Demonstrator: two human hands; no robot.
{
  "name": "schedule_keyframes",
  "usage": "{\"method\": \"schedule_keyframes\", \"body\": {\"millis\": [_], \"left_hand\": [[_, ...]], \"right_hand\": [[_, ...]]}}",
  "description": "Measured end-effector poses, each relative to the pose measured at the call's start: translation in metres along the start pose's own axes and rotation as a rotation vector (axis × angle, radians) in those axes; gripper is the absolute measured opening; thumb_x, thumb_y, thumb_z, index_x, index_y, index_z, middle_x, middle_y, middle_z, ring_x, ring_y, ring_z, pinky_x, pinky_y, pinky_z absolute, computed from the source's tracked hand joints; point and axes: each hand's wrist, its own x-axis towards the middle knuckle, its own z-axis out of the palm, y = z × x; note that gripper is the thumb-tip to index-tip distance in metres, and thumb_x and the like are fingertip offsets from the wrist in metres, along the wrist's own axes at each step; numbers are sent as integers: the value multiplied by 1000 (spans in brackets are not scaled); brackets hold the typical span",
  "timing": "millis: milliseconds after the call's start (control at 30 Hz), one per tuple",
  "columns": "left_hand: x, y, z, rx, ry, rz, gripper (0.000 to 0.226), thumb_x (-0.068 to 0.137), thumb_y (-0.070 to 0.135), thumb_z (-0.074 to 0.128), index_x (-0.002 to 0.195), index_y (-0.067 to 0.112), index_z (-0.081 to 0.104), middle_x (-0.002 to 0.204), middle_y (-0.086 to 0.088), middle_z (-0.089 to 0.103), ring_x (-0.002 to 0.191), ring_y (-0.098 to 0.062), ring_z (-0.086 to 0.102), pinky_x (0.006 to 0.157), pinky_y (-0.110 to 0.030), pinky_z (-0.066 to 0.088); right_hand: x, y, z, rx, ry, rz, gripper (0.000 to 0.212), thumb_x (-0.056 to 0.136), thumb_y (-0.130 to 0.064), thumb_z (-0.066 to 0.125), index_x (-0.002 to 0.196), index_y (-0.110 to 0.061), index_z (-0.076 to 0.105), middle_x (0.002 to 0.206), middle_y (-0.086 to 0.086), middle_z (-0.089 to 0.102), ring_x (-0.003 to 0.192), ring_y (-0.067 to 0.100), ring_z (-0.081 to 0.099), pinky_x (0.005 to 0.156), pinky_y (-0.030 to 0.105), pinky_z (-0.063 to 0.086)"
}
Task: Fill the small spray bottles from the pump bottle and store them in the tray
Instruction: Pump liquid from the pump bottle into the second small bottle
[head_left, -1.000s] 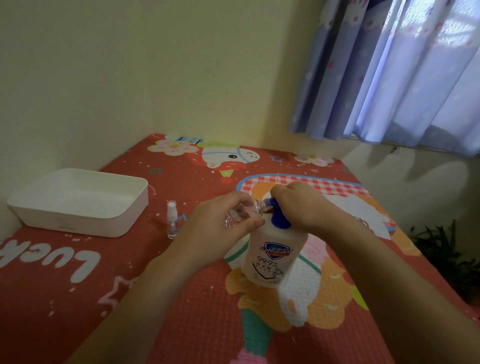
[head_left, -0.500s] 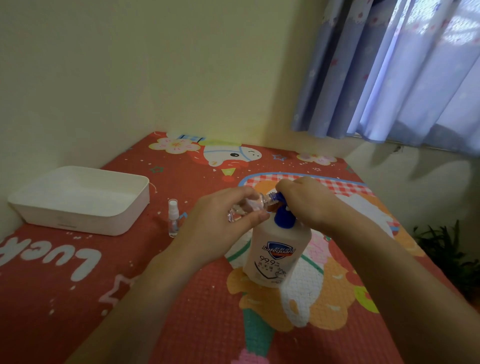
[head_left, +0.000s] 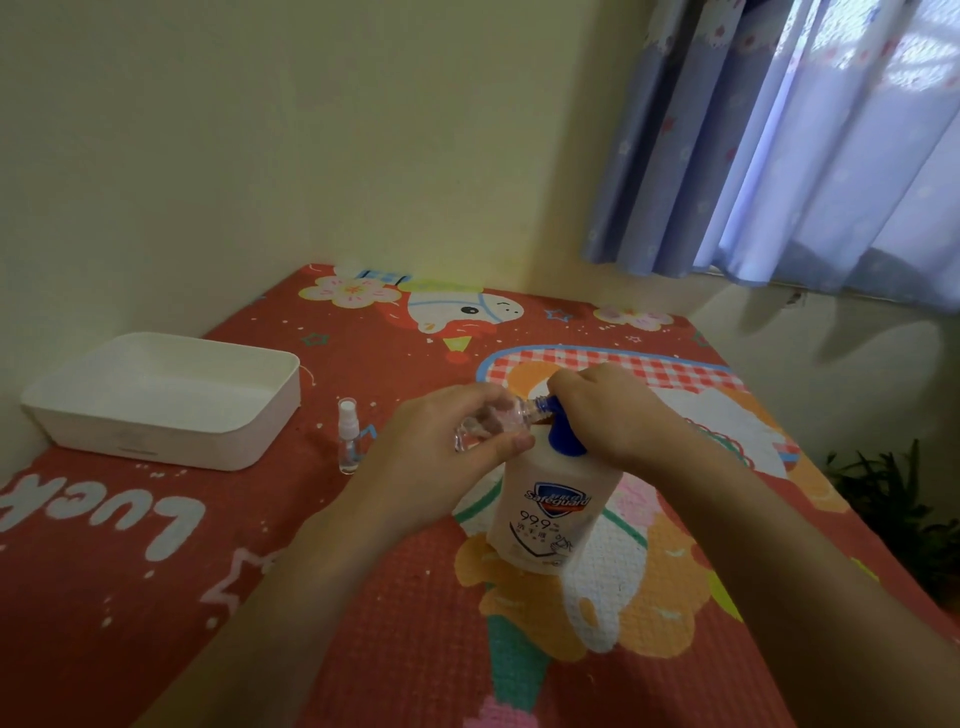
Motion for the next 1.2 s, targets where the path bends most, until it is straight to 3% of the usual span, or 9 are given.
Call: {"method": "schedule_keyframes", "body": {"millis": [67, 167, 400, 467, 533, 667, 900, 1067, 1200], "left_hand": [[3, 2, -2, -2, 0, 7, 32, 86, 49, 67, 113, 32, 67, 100, 17, 68, 97, 5, 61, 78, -14, 45], [6, 5, -5, 18, 10, 26, 30, 87, 48, 68, 112, 31, 67, 99, 17, 68, 96, 4, 61, 79, -18, 48], [3, 4, -3, 1, 19, 24, 28, 86, 49, 68, 110, 34, 66, 97, 16, 69, 95, 3, 62, 80, -21, 49], [3, 4, -3, -5, 17, 19, 28, 86, 49, 68, 110, 34, 65, 96, 17, 69, 94, 5, 61, 79, -20, 48], [3, 4, -2, -4, 14, 18, 28, 86, 49, 68, 110, 35, 65, 96, 18, 68, 94, 6, 61, 79, -18, 47], [1, 1, 0, -14, 8, -1, 24, 86, 48, 68, 107, 36, 64, 96, 21, 67, 93, 8, 59, 74, -7, 43], [-2, -3, 7, -17, -2, -12, 29, 87, 49, 66, 111, 31, 64, 99, 17, 68, 95, 4, 61, 80, -21, 50], [-2, 2, 2, -5, -16, -10, 30, 86, 48, 67, 111, 31, 65, 99, 16, 69, 95, 4, 61, 79, -18, 49], [3, 7, -4, -9, -4, -1, 29, 85, 47, 69, 109, 31, 66, 98, 16, 69, 93, 5, 62, 75, -8, 45]], "right_hand": [[0, 1, -7, 16, -28, -6, 2, 97, -16, 42, 95, -14, 43, 81, 5, 49, 79, 20, 43, 70, 28, 35], [-1, 2, -17, 0, -68, -24, 11, 96, -12, 43, 90, -13, 35, 65, -4, 29, 78, 23, 40, 69, 28, 32], [-1, 1, -15, 32, -31, -38, 10, 97, -11, 43, 90, -14, 36, 65, -6, 29, 59, 9, 34, 53, 21, 27], [-1, 1, -12, 12, -8, -27, 2, 97, -13, 43, 95, -13, 42, 75, 0, 40, 67, 15, 39, 60, 23, 32], [-1, 1, -10, -2, -7, -6, 11, 97, -14, 43, 105, -10, 48, 87, 4, 44, 78, 19, 41, 69, 26, 34], [1, -1, -2, -21, -1, 4, 9, 97, -16, 42, 102, -10, 47, 103, 13, 59, 78, 20, 42, 69, 27, 33], [2, 0, 5, -18, 31, 10, 16, 97, -16, 43, 110, -7, 50, 107, 13, 60, 79, 18, 41, 69, 27, 34], [1, -1, 2, -8, -11, 16, 16, 97, -16, 44, 109, -7, 50, 106, 13, 60, 79, 20, 42, 69, 28, 36], [-1, 0, -16, -11, -84, -6, 8, 97, -12, 44, 92, -13, 37, 75, 4, 42, 79, 22, 41, 70, 28, 32]]}}
